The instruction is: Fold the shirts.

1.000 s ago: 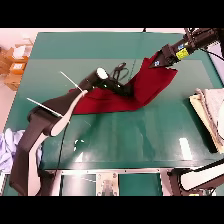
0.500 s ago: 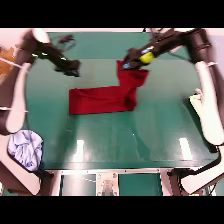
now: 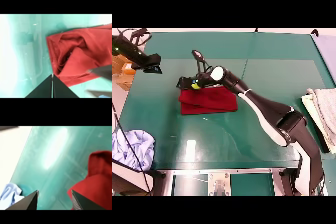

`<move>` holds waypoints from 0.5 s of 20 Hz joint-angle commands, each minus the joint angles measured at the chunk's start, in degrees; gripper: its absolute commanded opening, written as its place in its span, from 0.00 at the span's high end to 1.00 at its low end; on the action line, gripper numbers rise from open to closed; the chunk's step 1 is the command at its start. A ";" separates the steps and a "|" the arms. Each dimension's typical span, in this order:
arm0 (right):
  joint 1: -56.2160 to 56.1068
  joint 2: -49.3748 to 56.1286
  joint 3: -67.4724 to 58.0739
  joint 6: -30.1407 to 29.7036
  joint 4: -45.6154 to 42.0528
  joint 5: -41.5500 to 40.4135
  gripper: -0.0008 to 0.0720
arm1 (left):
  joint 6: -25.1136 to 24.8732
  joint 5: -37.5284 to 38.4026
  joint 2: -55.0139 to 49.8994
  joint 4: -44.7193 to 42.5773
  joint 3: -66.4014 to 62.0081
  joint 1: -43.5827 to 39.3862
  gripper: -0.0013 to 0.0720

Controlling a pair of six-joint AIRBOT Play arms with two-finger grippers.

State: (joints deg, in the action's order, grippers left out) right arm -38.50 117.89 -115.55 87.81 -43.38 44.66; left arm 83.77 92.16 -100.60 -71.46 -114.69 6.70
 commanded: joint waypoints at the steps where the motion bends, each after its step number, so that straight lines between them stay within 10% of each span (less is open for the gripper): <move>1: 7.17 -4.17 -0.07 -1.27 -5.20 10.75 0.36 | -0.96 0.33 0.22 -0.35 0.44 0.55 0.95; 6: 28.20 -11.47 3.08 3.10 -15.63 30.03 0.29 | -1.25 0.24 0.22 -0.17 0.44 0.55 0.95; 10: 32.94 -11.39 17.14 2.73 -14.32 28.52 0.26 | -0.61 0.24 0.22 -0.13 0.44 0.55 0.95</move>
State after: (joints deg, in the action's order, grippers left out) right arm -10.09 107.28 -106.39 90.28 -57.12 71.13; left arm 82.72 92.33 -100.42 -71.59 -114.28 7.22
